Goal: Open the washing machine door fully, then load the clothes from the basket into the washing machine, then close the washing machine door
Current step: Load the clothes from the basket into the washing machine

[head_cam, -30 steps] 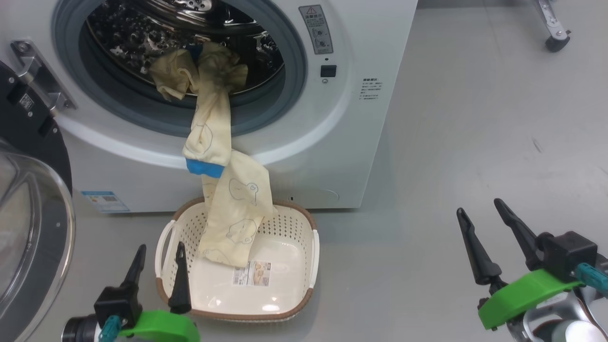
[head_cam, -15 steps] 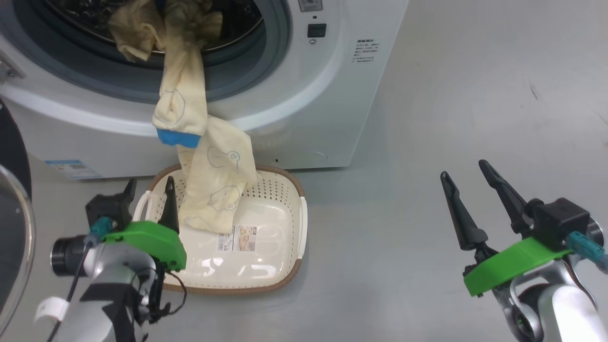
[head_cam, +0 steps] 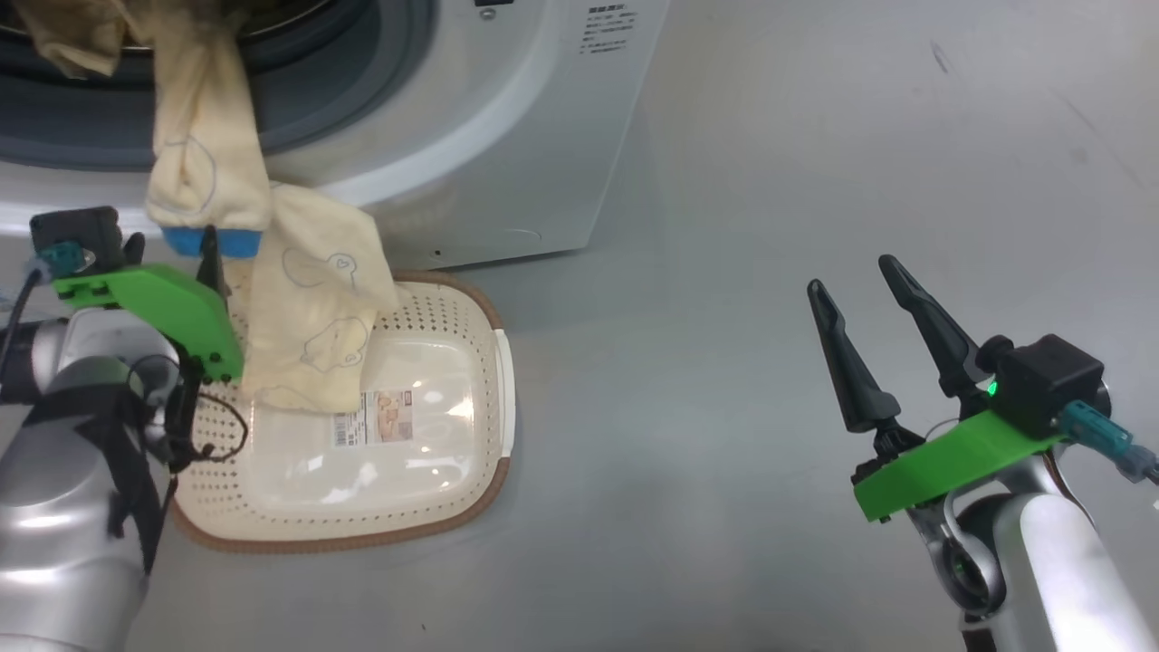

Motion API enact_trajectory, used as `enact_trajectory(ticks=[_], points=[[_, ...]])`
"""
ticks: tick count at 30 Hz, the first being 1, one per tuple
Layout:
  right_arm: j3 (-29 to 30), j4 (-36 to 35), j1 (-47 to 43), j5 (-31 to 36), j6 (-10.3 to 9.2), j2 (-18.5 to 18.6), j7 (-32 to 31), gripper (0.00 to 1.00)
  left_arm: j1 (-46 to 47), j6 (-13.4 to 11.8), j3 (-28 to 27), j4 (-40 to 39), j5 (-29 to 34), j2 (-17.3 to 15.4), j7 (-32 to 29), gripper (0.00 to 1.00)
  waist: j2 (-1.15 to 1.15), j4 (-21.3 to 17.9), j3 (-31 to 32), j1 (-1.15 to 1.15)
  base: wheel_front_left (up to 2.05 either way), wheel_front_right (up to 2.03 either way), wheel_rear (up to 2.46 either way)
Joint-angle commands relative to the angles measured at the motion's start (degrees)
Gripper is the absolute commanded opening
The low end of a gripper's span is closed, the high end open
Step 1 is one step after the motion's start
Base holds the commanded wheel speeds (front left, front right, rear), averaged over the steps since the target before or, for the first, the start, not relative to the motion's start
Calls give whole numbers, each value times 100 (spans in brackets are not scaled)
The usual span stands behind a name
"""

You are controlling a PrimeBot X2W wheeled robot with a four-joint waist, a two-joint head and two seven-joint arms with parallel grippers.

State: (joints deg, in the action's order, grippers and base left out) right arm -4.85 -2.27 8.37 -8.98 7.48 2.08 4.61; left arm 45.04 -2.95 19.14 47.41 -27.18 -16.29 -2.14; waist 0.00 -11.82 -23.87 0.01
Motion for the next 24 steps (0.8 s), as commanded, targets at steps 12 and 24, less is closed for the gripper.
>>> enact_trajectory(ticks=[12,24], points=[[-309,207,268,-262,1,79,339,100,1015,349,-314,862,-256,-497,-260,100,0,-516,-330,-1,0,0,0],[-406,449,447,-409,1,79,538,100,1538,449,-289,1626,-351,-592,-577,0,0,-779,-474,-1,0,0,0]])
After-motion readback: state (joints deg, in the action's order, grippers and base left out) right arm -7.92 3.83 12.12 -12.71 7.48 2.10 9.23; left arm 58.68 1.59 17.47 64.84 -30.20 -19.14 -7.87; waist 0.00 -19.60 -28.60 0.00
